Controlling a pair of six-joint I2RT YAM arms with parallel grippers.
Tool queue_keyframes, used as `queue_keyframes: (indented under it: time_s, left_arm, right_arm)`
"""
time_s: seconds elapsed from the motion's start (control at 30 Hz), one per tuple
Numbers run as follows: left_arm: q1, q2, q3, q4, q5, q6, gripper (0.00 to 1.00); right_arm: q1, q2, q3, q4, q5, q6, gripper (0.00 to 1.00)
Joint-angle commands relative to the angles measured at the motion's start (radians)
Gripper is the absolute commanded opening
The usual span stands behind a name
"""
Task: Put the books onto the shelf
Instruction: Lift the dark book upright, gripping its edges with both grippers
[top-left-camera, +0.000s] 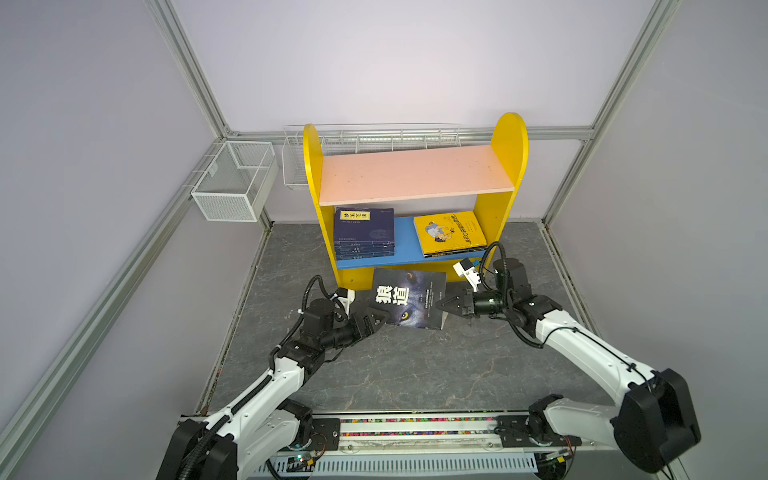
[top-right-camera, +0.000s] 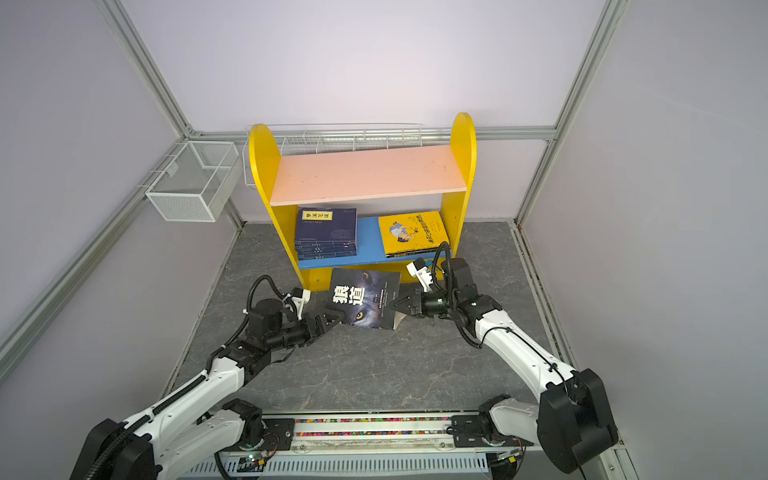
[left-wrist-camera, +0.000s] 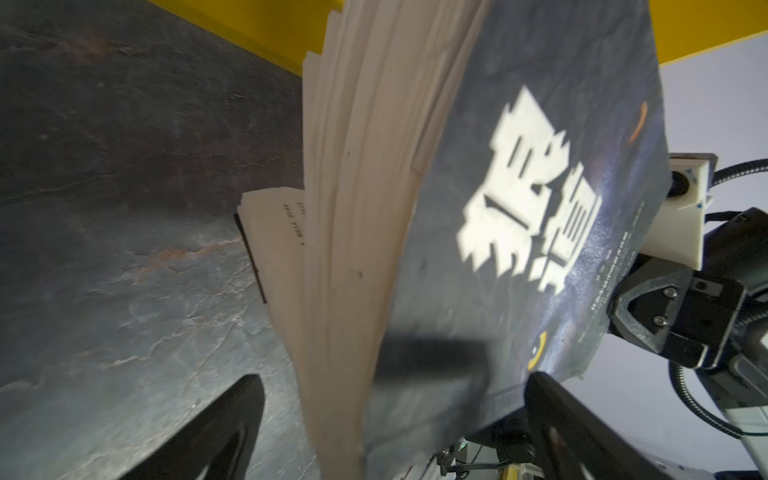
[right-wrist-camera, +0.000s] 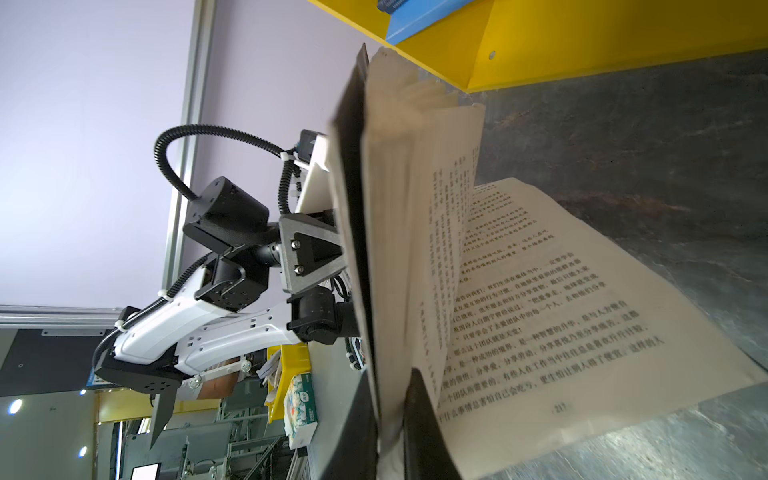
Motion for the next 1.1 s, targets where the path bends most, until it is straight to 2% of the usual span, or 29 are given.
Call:
queue_keyframes:
  time_s: [0.0,0.2,0.3,0.33,0.47,0.5,0.57,0.63,0.7,0.77,0.87,1.07]
  left_arm:
    - [0.003,0.022,-0.005,0.139,0.059,-0.047,0.94]
    - [0.004,0.010,0.006,0.209,0.070,-0.070,0.79]
    - [0.004,-0.004,0.011,0.217,0.067,-0.069,0.67]
    - [0.004,-0.007,0.012,0.215,0.066,-0.068,0.59]
    - [0.003,-0.003,0.017,0.205,0.076,-0.062,0.18]
    - [0.003,-0.002,0.019,0.208,0.085,-0.061,0.10]
    - [0.003,0.002,0.018,0.217,0.101,-0.055,0.02]
    - [0.003,0.000,0.019,0.236,0.116,-0.048,0.00]
    - [0.002,-0.007,0.013,0.260,0.119,-0.041,0.00]
    - [0.002,-0.015,0.001,0.306,0.103,-0.055,0.00]
    - [-0.001,-0.048,-0.023,0.391,0.080,-0.070,0.00]
    - [-0.002,-0.152,-0.044,0.421,-0.008,-0.081,0.00]
  right_arm:
    - [-0.004,-0.039,-0.007,0.123,-0.066,0.040,0.06]
    - [-0.005,-0.036,-0.026,0.076,-0.085,-0.007,0.07]
    - [-0.006,-0.029,-0.033,0.006,-0.095,-0.066,0.06]
    - [-0.005,-0.025,-0.031,-0.032,-0.094,-0.095,0.07]
    - [-0.005,-0.017,-0.022,-0.163,-0.047,-0.205,0.06]
    - [-0.006,-0.014,-0.023,-0.177,-0.034,-0.216,0.07]
    - [-0.009,-0.008,-0.025,-0.188,0.006,-0.216,0.10]
    - [-0.013,0.002,-0.029,-0.187,0.074,-0.194,0.19]
    - [-0.017,0.015,-0.040,-0.172,0.156,-0.147,0.46]
    - [-0.017,0.030,-0.075,-0.091,0.171,-0.075,0.60]
    - [-0.016,0.080,-0.103,0.013,0.111,0.003,0.66]
    - [-0.003,0.107,-0.143,0.179,0.013,0.100,0.67]
